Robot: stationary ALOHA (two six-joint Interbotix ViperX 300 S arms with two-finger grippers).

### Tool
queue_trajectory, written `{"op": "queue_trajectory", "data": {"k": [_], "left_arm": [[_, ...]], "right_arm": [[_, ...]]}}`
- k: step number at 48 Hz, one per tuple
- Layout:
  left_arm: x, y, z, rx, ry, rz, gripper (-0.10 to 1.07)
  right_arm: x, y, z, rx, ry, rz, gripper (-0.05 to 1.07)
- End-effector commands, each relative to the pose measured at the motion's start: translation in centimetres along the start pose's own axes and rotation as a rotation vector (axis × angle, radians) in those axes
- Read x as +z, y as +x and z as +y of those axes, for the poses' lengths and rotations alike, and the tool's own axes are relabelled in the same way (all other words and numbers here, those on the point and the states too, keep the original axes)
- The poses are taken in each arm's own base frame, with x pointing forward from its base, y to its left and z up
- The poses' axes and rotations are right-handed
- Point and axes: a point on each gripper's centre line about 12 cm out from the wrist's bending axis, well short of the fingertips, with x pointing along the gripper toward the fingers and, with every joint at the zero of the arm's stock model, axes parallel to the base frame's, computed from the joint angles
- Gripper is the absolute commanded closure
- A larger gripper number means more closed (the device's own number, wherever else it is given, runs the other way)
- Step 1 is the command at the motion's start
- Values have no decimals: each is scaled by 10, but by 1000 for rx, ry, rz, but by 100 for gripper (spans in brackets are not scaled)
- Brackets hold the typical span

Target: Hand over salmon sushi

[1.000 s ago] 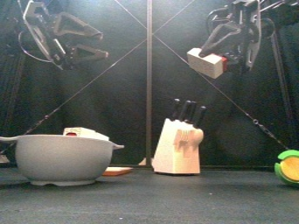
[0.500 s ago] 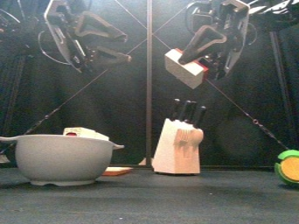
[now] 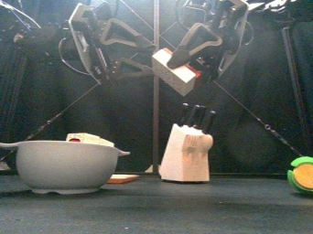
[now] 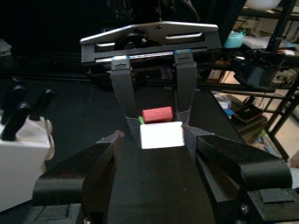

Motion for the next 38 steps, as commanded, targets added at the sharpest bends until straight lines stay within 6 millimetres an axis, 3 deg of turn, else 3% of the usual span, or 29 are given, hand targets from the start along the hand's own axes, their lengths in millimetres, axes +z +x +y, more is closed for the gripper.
{"op": "queue_trajectory", "data": {"k": [1, 23, 38], "left_arm": [[9, 5, -3, -12, -6, -28, 6], [1, 18, -4, -25, 12, -3, 8], [1, 18, -5, -37, 29, -6, 17]], "right_arm": [[14, -4, 4, 12, -1, -40, 49], [17, -4, 4, 12, -1, -45, 48], [17, -4, 3, 10, 0, -46, 47]]}}
